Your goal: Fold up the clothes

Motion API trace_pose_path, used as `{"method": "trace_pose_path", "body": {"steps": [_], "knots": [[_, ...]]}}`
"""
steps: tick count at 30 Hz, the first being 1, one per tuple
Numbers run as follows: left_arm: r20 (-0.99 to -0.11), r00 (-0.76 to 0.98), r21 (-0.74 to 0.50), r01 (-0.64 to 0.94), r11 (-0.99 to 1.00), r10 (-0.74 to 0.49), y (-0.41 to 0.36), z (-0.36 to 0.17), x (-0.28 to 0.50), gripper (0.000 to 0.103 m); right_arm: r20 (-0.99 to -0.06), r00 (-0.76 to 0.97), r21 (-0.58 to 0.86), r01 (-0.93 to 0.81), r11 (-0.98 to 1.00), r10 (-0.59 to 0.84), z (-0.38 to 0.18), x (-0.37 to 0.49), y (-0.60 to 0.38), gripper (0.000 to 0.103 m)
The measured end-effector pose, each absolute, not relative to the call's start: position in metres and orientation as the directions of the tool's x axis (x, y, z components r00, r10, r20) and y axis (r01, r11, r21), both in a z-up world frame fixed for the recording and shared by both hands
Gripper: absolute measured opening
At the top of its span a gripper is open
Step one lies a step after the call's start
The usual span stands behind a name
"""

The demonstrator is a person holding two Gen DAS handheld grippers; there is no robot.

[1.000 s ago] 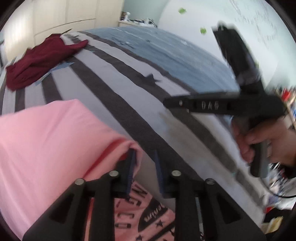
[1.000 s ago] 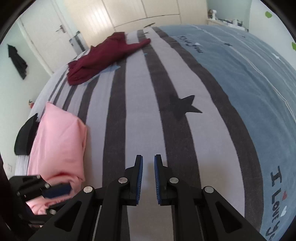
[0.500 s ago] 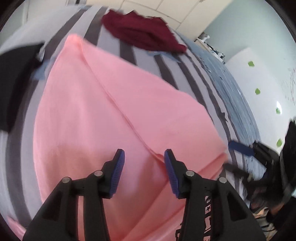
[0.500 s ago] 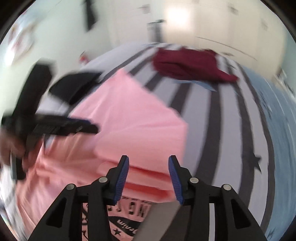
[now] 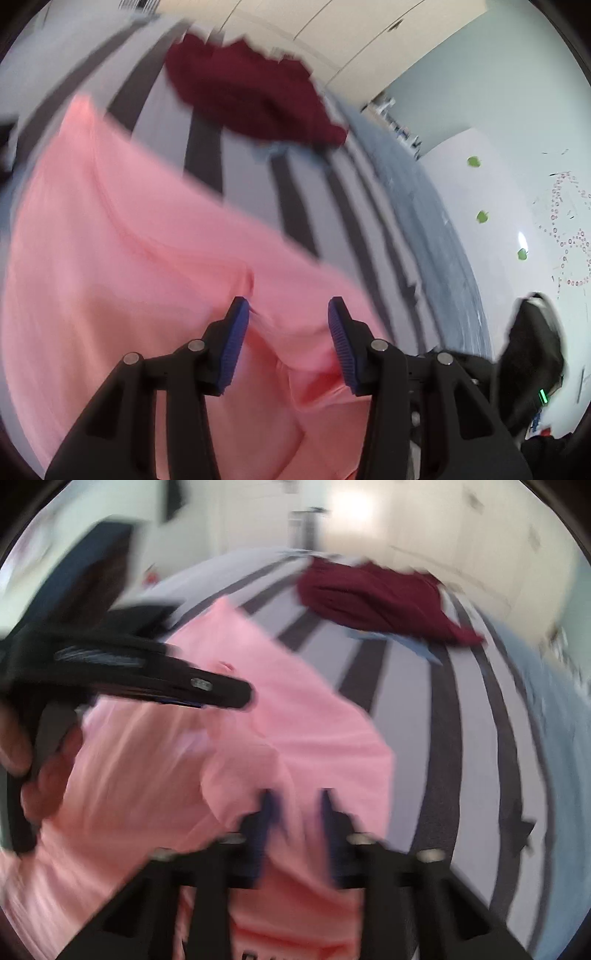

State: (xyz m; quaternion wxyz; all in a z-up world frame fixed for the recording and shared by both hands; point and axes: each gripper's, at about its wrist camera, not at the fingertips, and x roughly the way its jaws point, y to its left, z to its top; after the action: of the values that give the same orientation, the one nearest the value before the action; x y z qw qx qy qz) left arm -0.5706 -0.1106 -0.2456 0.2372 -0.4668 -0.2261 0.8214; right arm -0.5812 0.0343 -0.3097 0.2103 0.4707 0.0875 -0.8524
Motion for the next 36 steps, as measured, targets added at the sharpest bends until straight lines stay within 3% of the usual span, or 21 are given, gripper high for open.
{"method": "trace_pose_path", "body": {"steps": [7,10,19,22,29,31,32,36], "knots": [[-0.694,-0.439,-0.541,-0.206,-0.816,0.571,-0.117,-0.237,-0.571,0.041,-0.815,-0.497,0.228,0.198,-0.953,-0.298,-0.301,-0.639,0.098,0.003],[-0.739,-0.387,-0.518,-0.195,-0.833,0.551,-0.120,-0.254,-0.553,0.041,-0.786,-0.482,0.293,0.261,-0.920,-0.388,-0.292,-0.640,0.101,0.004],[-0.770,-0.367,-0.509,-0.140,-0.849,0.522,-0.128,-0.285,-0.517,0.041,-0.792,-0.432,0.145,0.553,-0.820,-0.431,-0.289,-0.571,0.046,0.020],[-0.769,-0.373,-0.492,-0.173,-0.853,0.520,-0.115,-0.286,-0.529,0.041,-0.808,-0.424,0.118,0.564,-0.817,-0.409,-0.300,-0.567,0.036,0.025],[-0.762,-0.390,-0.459,-0.235,-0.856,0.516,-0.080,-0.285,-0.577,0.041,-0.829,-0.413,0.129,0.515,-0.847,-0.377,-0.320,-0.588,0.030,0.025],[-0.750,-0.406,-0.462,-0.245,-0.852,0.523,-0.075,-0.280,-0.593,0.041,-0.827,-0.410,0.158,0.487,-0.859,-0.385,-0.321,-0.598,0.035,0.019],[-0.741,-0.417,-0.466,-0.246,-0.850,0.526,-0.075,-0.276,-0.601,0.041,-0.823,-0.413,0.175,0.468,-0.866,-0.390,-0.320,-0.603,0.039,0.004],[-0.706,-0.457,-0.494,-0.229,-0.839,0.541,-0.081,-0.259,-0.610,0.041,-0.806,-0.426,0.245,0.391,-0.887,-0.410,-0.315,-0.623,0.058,0.002]]}}
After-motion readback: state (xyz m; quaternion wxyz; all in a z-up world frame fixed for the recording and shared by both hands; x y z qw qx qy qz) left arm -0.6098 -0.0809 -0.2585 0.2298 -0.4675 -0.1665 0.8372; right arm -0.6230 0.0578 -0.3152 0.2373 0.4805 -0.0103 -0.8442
